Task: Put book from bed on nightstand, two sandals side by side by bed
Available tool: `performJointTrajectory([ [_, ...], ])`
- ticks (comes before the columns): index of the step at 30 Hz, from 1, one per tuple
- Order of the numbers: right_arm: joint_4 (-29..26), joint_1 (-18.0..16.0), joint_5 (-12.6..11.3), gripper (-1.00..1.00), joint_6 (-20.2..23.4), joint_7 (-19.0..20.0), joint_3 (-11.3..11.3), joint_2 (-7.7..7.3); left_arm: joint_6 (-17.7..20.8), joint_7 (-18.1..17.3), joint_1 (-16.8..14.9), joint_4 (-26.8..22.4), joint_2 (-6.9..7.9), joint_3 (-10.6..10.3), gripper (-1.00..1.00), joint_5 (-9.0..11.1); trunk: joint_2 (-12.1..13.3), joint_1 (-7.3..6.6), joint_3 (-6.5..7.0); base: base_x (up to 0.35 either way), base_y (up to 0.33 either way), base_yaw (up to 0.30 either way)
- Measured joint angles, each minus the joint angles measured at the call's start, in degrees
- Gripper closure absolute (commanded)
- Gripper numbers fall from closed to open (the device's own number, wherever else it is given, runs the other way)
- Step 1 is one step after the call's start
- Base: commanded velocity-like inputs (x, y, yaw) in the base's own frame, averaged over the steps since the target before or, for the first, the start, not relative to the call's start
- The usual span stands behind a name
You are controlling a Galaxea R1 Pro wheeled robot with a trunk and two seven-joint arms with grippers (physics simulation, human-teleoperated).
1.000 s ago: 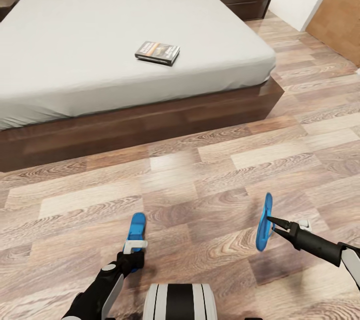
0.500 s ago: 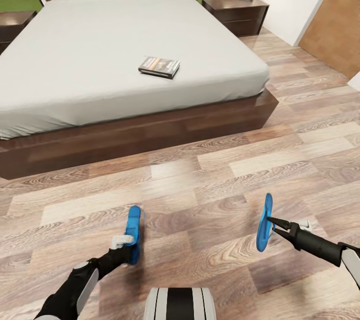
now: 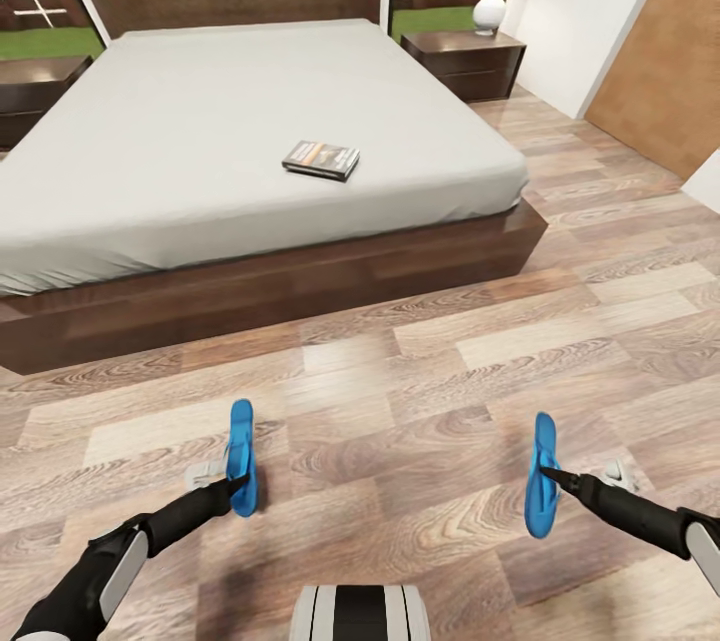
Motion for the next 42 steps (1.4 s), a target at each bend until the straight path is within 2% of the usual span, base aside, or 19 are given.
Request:
performJointTrajectory([
  [6,2.0,0.1,0.2,1.0,-2.4,0.0,0.0,0.03,-0.1,-0.1,0.0,0.0,-0.17,-0.2,1.0,-0.1,0.1,-0.16,1.33,0.0,0.0,0.0],
  [9,2.2,0.2,0.3,1.0,-6.7,0.0,0.0,0.08,-0.1,-0.5,0.0,0.0,-0.18,-0.2,1.0,0.0,0.1,-0.23,2.0,0.0,0.0,0.0],
  [12,3.1,0.3,0.4,1.0,-10.4,0.0,0.0,0.09,-0.1,-3.5,0.0,0.1,-0.19,-0.2,1.0,-0.1,0.2,-0.31,2.66,0.0,0.0,0.0],
  [16,4.1,0.3,0.4,1.0,-11.3,0.0,0.0,0.16,-0.1,-5.0,0.0,0.1,-0.22,-0.2,1.0,-0.2,0.2,-0.41,3.55,0.0,0.0,0.0],
  [24,4.7,0.3,0.8,1.0,-11.7,-0.2,0.0,0.56,-0.1,-5.1,0.0,0.5,-0.35,-0.2,1.0,-0.2,0.3,-0.62,5.32,0.0,0.0,0.0],
  [25,6.0,0.3,2.4,1.0,-11.8,-0.2,0.2,0.6,-0.1,-5.1,0.0,0.5,-0.35,-0.3,1.0,-0.3,0.3,-0.64,5.54,0.0,0.0,0.0],
  [26,6.7,0.3,5.9,1.0,-11.9,-0.3,0.2,0.61,-0.1,-5.1,0.0,0.5,-0.34,-0.2,1.0,-0.3,0.4,-0.67,5.76,0.0,0.0,0.0],
  [28,7.7,0.3,6.0,1.0,-13.3,-0.2,0.1,0.62,-0.1,-5.2,0.0,0.5,-0.36,-0.2,1.0,-0.3,0.4,-0.72,6.21,0.0,0.0,0.0],
  [29,8.0,0.3,5.9,1.0,-16.4,-0.2,0.0,0.62,0.0,-5.2,0.0,0.5,-0.34,-0.2,1.0,-0.3,0.4,-0.75,6.43,0.0,0.0,0.0],
  [31,8.0,0.3,6.1,1.0,-17.5,-0.2,0.1,0.62,0.0,-5.2,0.0,0.5,-0.35,-0.2,1.0,-0.3,0.4,-0.8,6.87,0.0,0.0,0.0],
  [42,8.1,0.3,6.1,1.0,-18.2,-0.1,0.1,0.62,0.0,-5.2,0.0,0.5,-0.36,-0.3,1.0,-0.3,0.6,-1.08,9.31,0.0,0.0,0.0],
])
